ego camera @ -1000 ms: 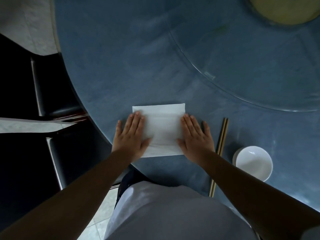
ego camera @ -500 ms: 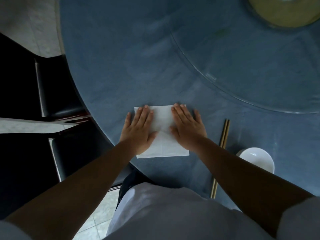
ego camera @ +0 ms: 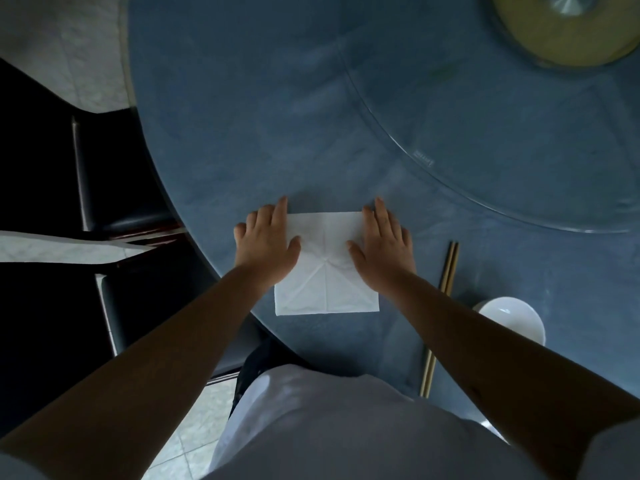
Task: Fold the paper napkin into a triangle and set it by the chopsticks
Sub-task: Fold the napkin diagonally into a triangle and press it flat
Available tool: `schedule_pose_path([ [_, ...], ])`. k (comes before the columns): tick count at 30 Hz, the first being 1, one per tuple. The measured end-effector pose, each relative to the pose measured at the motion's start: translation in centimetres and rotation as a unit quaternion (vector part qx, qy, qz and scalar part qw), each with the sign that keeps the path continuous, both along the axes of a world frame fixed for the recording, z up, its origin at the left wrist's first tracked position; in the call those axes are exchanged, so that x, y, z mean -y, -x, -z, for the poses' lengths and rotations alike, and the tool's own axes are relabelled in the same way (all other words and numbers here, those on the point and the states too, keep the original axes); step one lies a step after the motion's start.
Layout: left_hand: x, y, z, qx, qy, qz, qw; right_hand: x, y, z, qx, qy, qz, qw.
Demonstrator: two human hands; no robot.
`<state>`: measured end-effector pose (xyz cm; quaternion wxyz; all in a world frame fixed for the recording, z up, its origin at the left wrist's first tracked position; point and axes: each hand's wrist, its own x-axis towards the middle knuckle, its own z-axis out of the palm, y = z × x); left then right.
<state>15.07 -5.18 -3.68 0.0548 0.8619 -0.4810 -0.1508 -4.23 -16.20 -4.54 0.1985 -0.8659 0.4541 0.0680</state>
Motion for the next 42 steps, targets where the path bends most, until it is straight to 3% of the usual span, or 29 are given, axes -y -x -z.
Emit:
schedule_pose_path([
  [8,0.8,-0.7,0.0,-0.049,0.000,-0.074,0.996,2.4,-1.1,-0.7,0.000,0.003,-0.014,1.000],
  [11,0.8,-1.0,0.0,-0.065,0.027,-0.052,0.996,3.0,-1.2,-0.8,0.011,0.015,-0.019,1.000],
  [14,0.9,-1.1,-0.6,-0.106,0.019,-0.046,0.993,3.4,-1.4,-1.1,0.014,0.027,-0.023,0.999],
  [18,1.3,-1.2,-1.4,-0.182,-0.014,-0.121,0.976,3.7,-1.9,-1.3,0.004,0.035,-0.025,0.999],
  [25,2.0,-0.8,-3.6,-0.251,0.024,-0.091,0.963,5.1,-3.8,-2.3,0.012,-0.069,-0.166,0.984],
  [30,1.9,-0.5,-5.0,-0.296,0.027,-0.055,0.953,6.0,-4.4,-3.0,0.015,-0.139,-0.183,0.973],
  [32,1.4,-0.1,-4.7,-0.339,0.064,-0.092,0.934,6.2,-4.0,-3.3,0.036,-0.166,-0.170,0.971],
  [35,-0.3,0.9,-3.7,-0.459,0.067,-0.163,0.871,6.4,-3.2,-4.0,0.064,-0.214,-0.126,0.967],
  [39,-3.4,2.2,-2.3,-0.407,-0.026,-0.159,0.899,6.9,-1.9,-4.4,0.065,-0.193,-0.103,0.974],
  [42,-4.3,2.7,-1.9,-0.404,-0.006,-0.189,0.895,7.3,-0.7,-4.3,0.064,-0.226,-0.086,0.968],
])
